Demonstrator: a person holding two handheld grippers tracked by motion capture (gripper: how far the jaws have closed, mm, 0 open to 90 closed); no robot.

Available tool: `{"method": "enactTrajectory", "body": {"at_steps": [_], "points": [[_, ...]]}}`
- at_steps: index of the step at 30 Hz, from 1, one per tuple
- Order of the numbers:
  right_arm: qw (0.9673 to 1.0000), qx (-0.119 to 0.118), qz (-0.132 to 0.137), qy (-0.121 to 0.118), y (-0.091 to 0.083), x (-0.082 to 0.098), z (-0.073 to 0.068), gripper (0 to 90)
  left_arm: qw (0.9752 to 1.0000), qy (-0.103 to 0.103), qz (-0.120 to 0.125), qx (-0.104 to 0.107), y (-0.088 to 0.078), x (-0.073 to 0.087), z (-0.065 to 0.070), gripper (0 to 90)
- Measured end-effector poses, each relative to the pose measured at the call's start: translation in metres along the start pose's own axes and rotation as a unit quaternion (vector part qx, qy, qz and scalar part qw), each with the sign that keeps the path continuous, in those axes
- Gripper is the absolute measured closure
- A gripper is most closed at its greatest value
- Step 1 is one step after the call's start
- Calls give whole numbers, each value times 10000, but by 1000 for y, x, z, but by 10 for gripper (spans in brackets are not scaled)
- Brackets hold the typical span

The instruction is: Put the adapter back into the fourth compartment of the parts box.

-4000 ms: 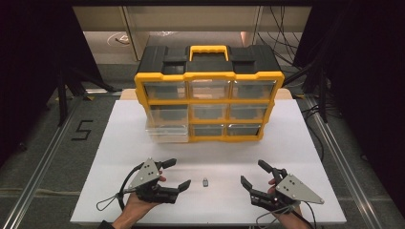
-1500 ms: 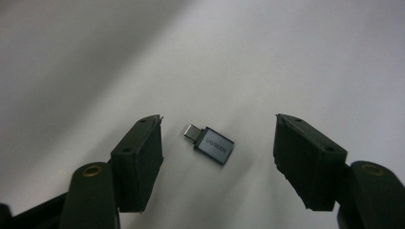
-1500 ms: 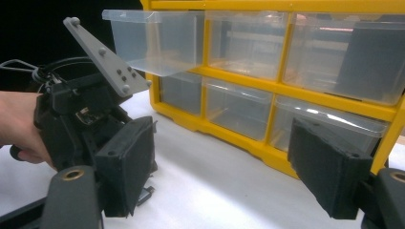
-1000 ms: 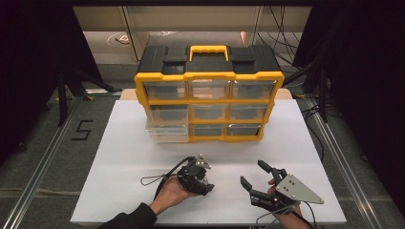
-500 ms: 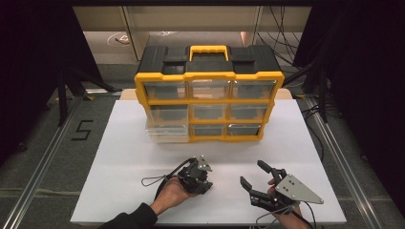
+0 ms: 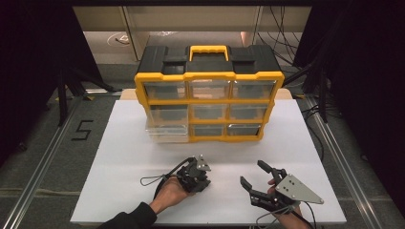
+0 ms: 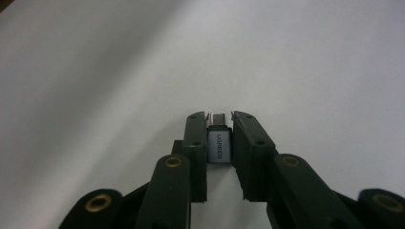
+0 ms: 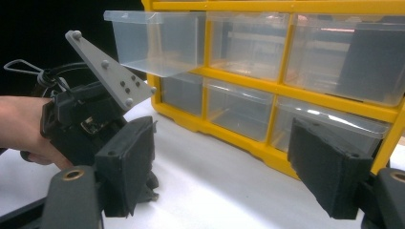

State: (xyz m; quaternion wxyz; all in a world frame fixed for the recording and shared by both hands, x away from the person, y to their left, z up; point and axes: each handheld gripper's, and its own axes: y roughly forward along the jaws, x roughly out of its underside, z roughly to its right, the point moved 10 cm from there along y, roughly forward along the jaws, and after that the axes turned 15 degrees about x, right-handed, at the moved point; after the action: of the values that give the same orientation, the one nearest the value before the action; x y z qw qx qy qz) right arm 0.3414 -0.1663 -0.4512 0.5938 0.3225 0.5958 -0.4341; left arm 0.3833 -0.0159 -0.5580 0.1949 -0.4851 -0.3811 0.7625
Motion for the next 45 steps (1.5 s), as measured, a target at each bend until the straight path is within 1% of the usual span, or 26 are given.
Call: {"method": "enactTrajectory", "body": {"at_steps": [7, 11, 12, 13, 16, 17, 18, 21, 22, 28, 29, 31, 33, 35, 36, 38, 45], "points": [[10000, 4, 20, 2, 0, -1, 0, 253, 10000, 20, 45, 63, -2, -1, 2, 759], [10000, 3, 22, 1, 0, -1, 0, 253, 9999, 44, 139, 80, -6, -5, 3, 759], [10000, 0, 24, -6, 0, -1, 0, 253, 9998, 58, 195, 83, -9, -7, 4, 759], [10000, 0, 24, -6, 0, -1, 0, 253, 9998, 58, 195, 83, -9, -7, 4, 760], [10000, -1, 19, -6, 0, -1, 0, 253, 9995, 61, 314, 83, -15, -10, 4, 759], [10000, 0, 20, -5, 0, -1, 0, 253, 9995, 61, 314, 83, -15, -10, 4, 759], [10000, 1, 22, -3, 0, -1, 0, 253, 9992, 60, 382, 99, -18, -11, 4, 759], [10000, 1, 25, -8, 0, -1, 0, 253, 9990, 65, 425, 95, -21, -12, 4, 759], [10000, -4, 15, -13, -1, -1, 0, 253, 9985, 68, 529, 103, -25, -15, 5, 759], [10000, -7, 12, -15, -1, -1, 0, 253, 9964, 87, 832, 103, -39, -23, 5, 759], [10000, -7, 12, -15, -1, -1, 0, 253, 9964, 87, 832, 103, -39, -23, 5, 759], [10000, -8, 11, -12, 0, -1, 0, 253, 9955, 90, 939, 100, -45, -26, 6, 760], [10000, -7, 10, -13, 0, 0, 0, 253, 9953, 102, 961, 99, -47, -27, 6, 760], [10000, -11, 19, -14, 0, -1, 0, 253, 9942, 101, 1064, 91, -52, -30, 6, 760], [10000, -8, 15, -18, -1, -1, 0, 253, 9942, 101, 1064, 91, -52, -30, 6, 760], [10000, -2, 28, -4, 0, -1, 0, 253, 9930, 99, 1171, 120, -58, -33, 7, 760], [10000, 2, 35, 2, -1, -1, 0, 253, 9915, 152, 1286, 98, -65, -38, 9, 760]]}}
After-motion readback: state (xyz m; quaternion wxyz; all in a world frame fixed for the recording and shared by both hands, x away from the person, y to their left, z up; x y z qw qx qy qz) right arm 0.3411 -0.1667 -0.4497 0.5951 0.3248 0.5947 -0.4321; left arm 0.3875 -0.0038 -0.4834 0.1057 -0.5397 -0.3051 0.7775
